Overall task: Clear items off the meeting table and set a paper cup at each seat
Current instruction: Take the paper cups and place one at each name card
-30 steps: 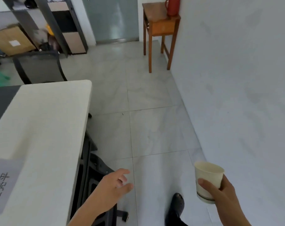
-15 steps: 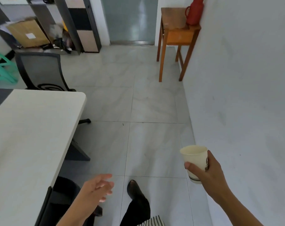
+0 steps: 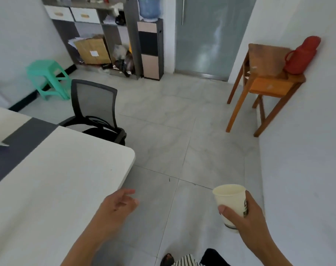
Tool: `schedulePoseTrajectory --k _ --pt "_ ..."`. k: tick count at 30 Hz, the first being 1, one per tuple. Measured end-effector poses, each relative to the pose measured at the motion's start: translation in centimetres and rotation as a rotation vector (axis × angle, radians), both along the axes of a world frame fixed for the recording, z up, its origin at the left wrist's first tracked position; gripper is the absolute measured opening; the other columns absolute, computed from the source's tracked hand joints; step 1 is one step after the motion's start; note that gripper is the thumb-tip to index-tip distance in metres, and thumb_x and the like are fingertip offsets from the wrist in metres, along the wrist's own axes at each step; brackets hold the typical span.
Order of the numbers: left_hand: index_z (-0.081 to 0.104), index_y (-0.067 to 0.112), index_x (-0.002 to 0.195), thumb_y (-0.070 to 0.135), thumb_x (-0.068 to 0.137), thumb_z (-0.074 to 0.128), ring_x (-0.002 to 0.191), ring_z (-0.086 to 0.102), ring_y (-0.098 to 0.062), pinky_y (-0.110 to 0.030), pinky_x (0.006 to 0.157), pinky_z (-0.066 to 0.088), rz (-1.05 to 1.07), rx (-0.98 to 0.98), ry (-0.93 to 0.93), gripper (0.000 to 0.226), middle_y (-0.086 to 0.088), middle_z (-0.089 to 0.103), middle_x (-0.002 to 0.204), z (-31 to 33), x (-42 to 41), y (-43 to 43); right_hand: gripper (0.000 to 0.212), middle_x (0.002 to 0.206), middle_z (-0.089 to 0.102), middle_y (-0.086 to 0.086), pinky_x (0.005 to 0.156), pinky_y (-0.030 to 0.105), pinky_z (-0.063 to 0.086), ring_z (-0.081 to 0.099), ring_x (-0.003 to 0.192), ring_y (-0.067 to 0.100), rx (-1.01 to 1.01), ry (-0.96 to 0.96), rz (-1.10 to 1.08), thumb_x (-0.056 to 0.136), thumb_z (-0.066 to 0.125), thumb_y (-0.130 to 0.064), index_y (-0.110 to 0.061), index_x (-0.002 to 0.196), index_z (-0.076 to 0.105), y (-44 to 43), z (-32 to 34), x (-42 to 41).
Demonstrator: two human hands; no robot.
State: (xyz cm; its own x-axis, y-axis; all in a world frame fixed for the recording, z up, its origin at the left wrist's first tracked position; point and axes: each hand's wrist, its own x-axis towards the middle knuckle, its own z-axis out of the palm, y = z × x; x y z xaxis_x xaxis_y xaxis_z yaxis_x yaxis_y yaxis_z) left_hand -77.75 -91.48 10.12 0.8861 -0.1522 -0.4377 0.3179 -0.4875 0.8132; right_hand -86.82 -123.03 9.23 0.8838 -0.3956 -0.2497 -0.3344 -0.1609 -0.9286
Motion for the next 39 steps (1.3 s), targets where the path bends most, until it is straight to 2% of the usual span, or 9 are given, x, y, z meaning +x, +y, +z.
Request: schedulePoseTrajectory --k 5,10,13,19,23,27,31,35,39 --pt "0.067 0.029 0.102 0.031 0.084 0.072 0.073 0.068 -0.009 -0.028 0.074 0.05 0.253 0.016 0.059 0.019 0.005 0.074 0.083 -0.7 2.1 2.6 0.062 0.081 0.07 -0.006 0.058 0.021 0.046 0.064 0.071 0.001 -0.015 0.019 0.238 0.042 0.068 -0.056 -0.032 0.098 0.059 0.3 -0.8 10.2" --pt "0.067 0.028 0.103 0.058 0.06 0.068 0.072 0.069 -0.016 -0.03 0.071 0.05 0.535 0.064 0.155 0.053 -0.002 0.074 0.085 -1.7 2.3 3.8 0.06 0.085 0.069 -0.015 0.061 0.025 0.047 0.066 0.073 0.005 0.001 0.047 0.488 0.044 0.071 -0.053 -0.031 0.098 0.06 1.0 -2.5 21.7" --pt "0.065 0.029 0.107 0.049 0.075 0.069 0.076 0.07 -0.013 -0.029 0.073 0.052 0.621 0.088 0.176 0.038 -0.003 0.073 0.089 -1.2 3.5 2.6 0.045 0.083 0.07 -0.008 0.059 0.021 0.047 0.067 0.074 0.011 0.009 0.083 0.654 0.055 0.075 -0.038 -0.028 0.097 0.061 2.5 -2.6 28.5" --pt "0.063 0.034 0.108 0.027 0.089 0.066 0.081 0.07 -0.015 -0.02 0.072 0.052 0.908 0.075 0.125 0.021 0.0 0.073 0.098 -0.2 3.0 1.0 0.051 0.078 0.067 -0.001 0.049 0.016 0.052 0.063 0.06 0.001 0.031 0.091 1.058 0.052 0.076 -0.042 -0.022 0.096 0.062 10.0 -1.0 38.2" --pt "0.063 0.035 0.106 0.029 0.087 0.067 0.074 0.068 0.0 -0.019 0.07 0.051 1.062 0.075 0.212 0.021 0.008 0.073 0.094 -1.2 -0.7 0.8 0.06 0.078 0.067 0.003 0.048 0.015 0.052 0.062 0.059 0.001 0.018 0.09 1.278 0.044 0.071 -0.052 -0.023 0.096 0.061 16.6 -0.9 39.8" --pt "0.064 0.025 0.114 0.03 0.083 0.071 0.073 0.069 -0.007 -0.022 0.067 0.052 1.212 0.003 0.293 0.032 -0.005 0.073 0.087 -2.7 -3.8 2.1 0.06 0.081 0.068 -0.001 0.051 0.016 0.053 0.063 0.064 0.003 0.031 0.131 1.446 0.046 0.072 -0.054 -0.027 0.099 0.061 23.4 -1.9 38.3" --pt "0.065 0.03 0.108 0.073 0.05 0.075 0.069 0.068 -0.003 -0.02 0.064 0.052 1.291 -0.039 0.273 0.073 0.002 0.074 0.084 -3.9 -4.5 6.5 0.057 0.082 0.067 -0.004 0.053 0.015 0.053 0.062 0.071 0.009 0.032 0.146 1.545 0.052 0.069 -0.057 -0.027 0.099 0.063 30.0 -2.8 36.3" --pt "0.061 0.034 0.112 0.04 0.085 0.068 0.077 0.068 -0.002 -0.021 0.073 0.053 1.302 -0.064 0.209 0.029 0.002 0.072 0.094 -4.3 -3.9 13.8 0.058 0.082 0.068 -0.004 0.055 0.013 0.051 0.063 0.072 0.01 -0.013 0.141 1.564 0.054 0.066 -0.061 -0.023 0.098 0.064 37.7 -2.7 35.3" --pt "0.062 0.035 0.11 0.034 0.088 0.066 0.084 0.067 -0.005 -0.022 0.075 0.052 1.395 -0.026 0.12 0.022 0.001 0.072 0.094 -4.6 -5.3 20.7 0.055 0.083 0.069 -0.004 0.062 0.021 0.05 0.063 0.073 0.008 -0.077 0.1 1.589 0.055 0.064 -0.064 -0.027 0.096 0.063 47.0 -2.8 34.2"
